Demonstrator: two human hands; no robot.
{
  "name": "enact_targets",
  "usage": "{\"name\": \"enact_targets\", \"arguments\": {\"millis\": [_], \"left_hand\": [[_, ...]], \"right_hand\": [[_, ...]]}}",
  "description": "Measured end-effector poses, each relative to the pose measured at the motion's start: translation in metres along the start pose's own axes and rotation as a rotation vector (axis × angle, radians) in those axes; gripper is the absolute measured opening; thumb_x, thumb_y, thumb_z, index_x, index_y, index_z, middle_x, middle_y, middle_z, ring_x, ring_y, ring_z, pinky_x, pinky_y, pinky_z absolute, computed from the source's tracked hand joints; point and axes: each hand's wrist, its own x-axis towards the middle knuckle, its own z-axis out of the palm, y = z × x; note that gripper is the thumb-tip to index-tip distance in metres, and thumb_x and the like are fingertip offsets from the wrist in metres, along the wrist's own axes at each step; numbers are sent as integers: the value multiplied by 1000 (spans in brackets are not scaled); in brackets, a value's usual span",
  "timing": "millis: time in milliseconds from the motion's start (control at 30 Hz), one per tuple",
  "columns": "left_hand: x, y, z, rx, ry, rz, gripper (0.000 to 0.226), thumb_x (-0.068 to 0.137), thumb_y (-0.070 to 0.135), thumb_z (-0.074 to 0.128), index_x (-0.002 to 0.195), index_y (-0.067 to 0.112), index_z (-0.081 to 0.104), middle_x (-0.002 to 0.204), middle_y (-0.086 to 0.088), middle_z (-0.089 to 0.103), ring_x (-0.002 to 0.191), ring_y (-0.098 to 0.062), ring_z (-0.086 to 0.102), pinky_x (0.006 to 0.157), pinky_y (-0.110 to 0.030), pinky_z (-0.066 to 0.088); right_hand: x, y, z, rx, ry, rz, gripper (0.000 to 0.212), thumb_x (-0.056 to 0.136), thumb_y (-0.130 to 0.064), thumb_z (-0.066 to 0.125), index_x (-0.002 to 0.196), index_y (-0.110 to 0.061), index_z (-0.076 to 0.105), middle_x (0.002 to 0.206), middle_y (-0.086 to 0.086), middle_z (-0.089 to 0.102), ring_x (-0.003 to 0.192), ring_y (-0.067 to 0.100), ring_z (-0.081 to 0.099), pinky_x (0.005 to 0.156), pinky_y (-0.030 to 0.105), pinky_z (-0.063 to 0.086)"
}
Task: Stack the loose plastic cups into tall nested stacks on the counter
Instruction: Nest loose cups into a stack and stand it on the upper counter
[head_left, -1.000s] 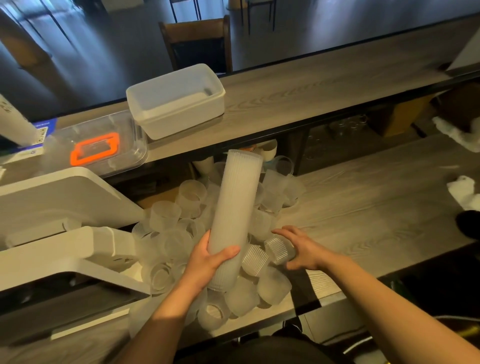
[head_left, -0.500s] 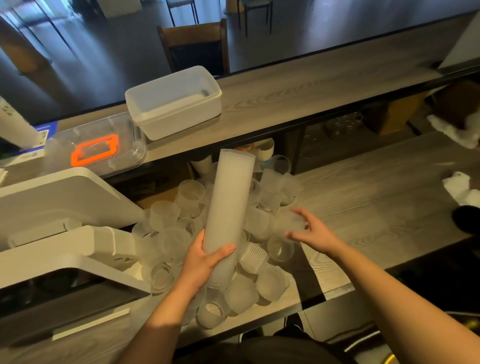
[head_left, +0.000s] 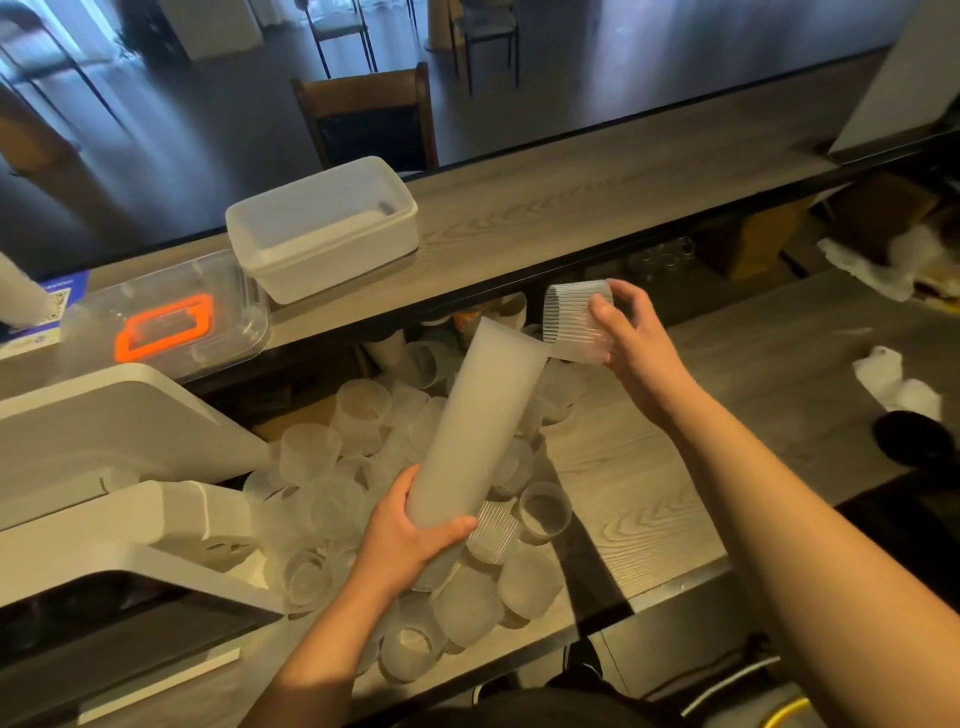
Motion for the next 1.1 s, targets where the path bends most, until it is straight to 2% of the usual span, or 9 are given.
{"name": "enact_targets", "arguments": {"millis": [167, 267, 400, 567, 700, 833, 933, 1000, 1100], "left_hand": [[2, 3, -2, 34, 5, 17, 98, 46, 71, 78, 130, 29, 49, 117, 10, 57, 100, -6, 58, 71, -18, 48], [3, 2, -5, 81, -4, 10, 102, 46, 73, 77, 133, 29, 46, 119, 9, 55, 102, -6, 56, 73, -19, 47], [6, -2, -7, 147, -36, 29, 100, 49, 75, 77, 133, 32, 46, 121, 11, 53, 104, -6, 56, 76, -21, 50], [3, -3, -3, 143, -27, 30, 100, 48, 74, 77, 133, 33, 46, 121, 13, 53, 104, -5, 55, 75, -19, 49], [4, -2, -1, 124, -27, 28, 100, 48, 75, 77, 133, 34, 45, 120, 14, 52, 104, -6, 55, 76, -21, 50], [3, -4, -2, 97, -11, 7, 100, 47, 74, 77, 132, 32, 46, 120, 13, 53, 103, -6, 56, 75, -22, 50], [1, -1, -3, 41, 24, -13, 96, 46, 73, 76, 128, 33, 47, 117, 13, 55, 101, -6, 58, 72, -19, 48], [0, 2, -4, 4, 36, -19, 91, 45, 71, 76, 124, 36, 46, 115, 14, 55, 100, -6, 58, 71, -18, 48], [-3, 4, -4, -10, 41, -27, 89, 44, 70, 76, 121, 37, 46, 114, 14, 56, 99, -5, 58, 70, -18, 48]], "right_hand": [[9, -7, 5, -17, 102, -69, 55, 93, -44, 65, 141, -23, 45, 129, 6, 58, 117, 23, 61, 93, 41, 58], [7, -6, 10, -47, 2, -71, 63, 86, -51, 64, 143, -28, 48, 130, 3, 58, 115, 17, 61, 90, 34, 57], [3, -6, 18, -221, -145, -82, 55, 88, -50, 63, 140, -36, 52, 125, -6, 57, 112, 2, 56, 86, 18, 45], [6, -6, 21, -402, -247, -51, 48, 91, -53, 57, 138, -40, 55, 129, -3, 50, 116, 5, 48, 90, 23, 38], [0, -2, 34, -459, -345, -20, 53, 99, -59, 40, 147, -38, 44, 134, -14, 44, 116, -3, 43, 99, 26, 32], [-2, 4, 35, -390, -297, 7, 63, 97, -64, 28, 155, -38, 31, 152, -8, 37, 134, 7, 36, 104, 28, 32], [0, 28, 26, -275, -165, 100, 62, 99, -61, 31, 154, -33, 34, 146, -6, 46, 124, 11, 50, 96, 28, 43], [-2, 57, 14, -345, -130, 187, 58, 101, -55, 40, 152, -28, 39, 146, -3, 48, 123, 13, 51, 98, 31, 43], [-13, 105, -4, -507, -160, 300, 49, 102, -28, 52, 150, -21, 43, 145, 8, 50, 121, 17, 51, 98, 31, 42]]}}
